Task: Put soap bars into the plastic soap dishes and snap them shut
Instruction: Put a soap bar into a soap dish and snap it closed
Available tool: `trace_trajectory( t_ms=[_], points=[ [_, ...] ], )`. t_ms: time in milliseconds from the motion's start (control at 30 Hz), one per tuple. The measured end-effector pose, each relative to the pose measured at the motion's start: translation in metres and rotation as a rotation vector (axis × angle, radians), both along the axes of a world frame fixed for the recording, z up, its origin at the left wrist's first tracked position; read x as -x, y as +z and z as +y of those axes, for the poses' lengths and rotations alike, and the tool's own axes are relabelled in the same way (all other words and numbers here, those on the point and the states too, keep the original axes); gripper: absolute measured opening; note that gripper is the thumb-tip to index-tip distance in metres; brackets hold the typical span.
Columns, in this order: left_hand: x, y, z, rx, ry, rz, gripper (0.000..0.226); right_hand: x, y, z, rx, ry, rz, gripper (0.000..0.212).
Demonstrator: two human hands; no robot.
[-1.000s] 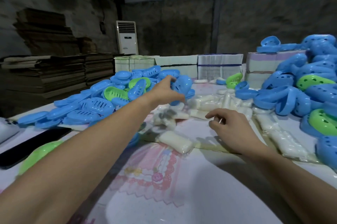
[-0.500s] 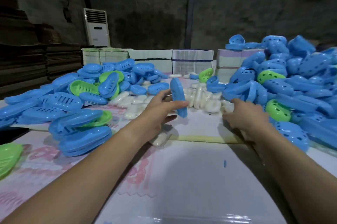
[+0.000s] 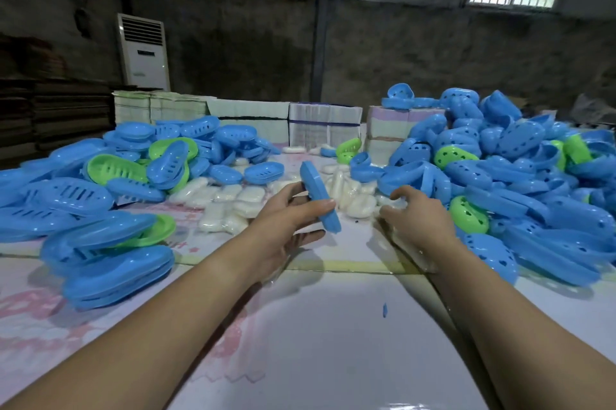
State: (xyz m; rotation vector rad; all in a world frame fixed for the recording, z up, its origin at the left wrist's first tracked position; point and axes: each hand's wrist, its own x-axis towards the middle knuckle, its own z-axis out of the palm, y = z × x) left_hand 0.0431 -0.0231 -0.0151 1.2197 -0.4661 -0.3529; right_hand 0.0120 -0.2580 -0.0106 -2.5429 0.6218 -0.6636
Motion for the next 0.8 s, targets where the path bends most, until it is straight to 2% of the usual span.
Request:
trace_trajectory(
  t_ms=[100,167,267,367,533,800],
  points=[
    [0.002,0.002,0.001,0.056,-0.056,0.066,0.078,0.005,0.007,0.003,-0.189,0.047,-0.146,0.028],
    [0.003,0.002,0.001,0.083,-0.079,0.093,0.083,0.008,0.011,0.01,-0.283,0.088,-0.244,0.025],
    [0.004,0.003,0.0,0.141,-0.103,0.143,0.084,0.01,0.016,0.03,-0.519,0.249,-0.433,0.019],
    [0.004,0.002,-0.001,0.175,-0.125,0.176,0.072,0.018,0.025,0.051,-0.75,0.443,-0.508,0.02],
    [0.003,0.001,-0.001,0.313,-0.164,0.224,0.04,0.024,0.015,0.081,-0.684,0.607,-0.475,0.021],
    [0.007,0.001,-0.001,0.42,-0.219,0.24,0.035,0.031,0.015,0.085,-0.602,0.714,-0.41,0.023]
  ],
)
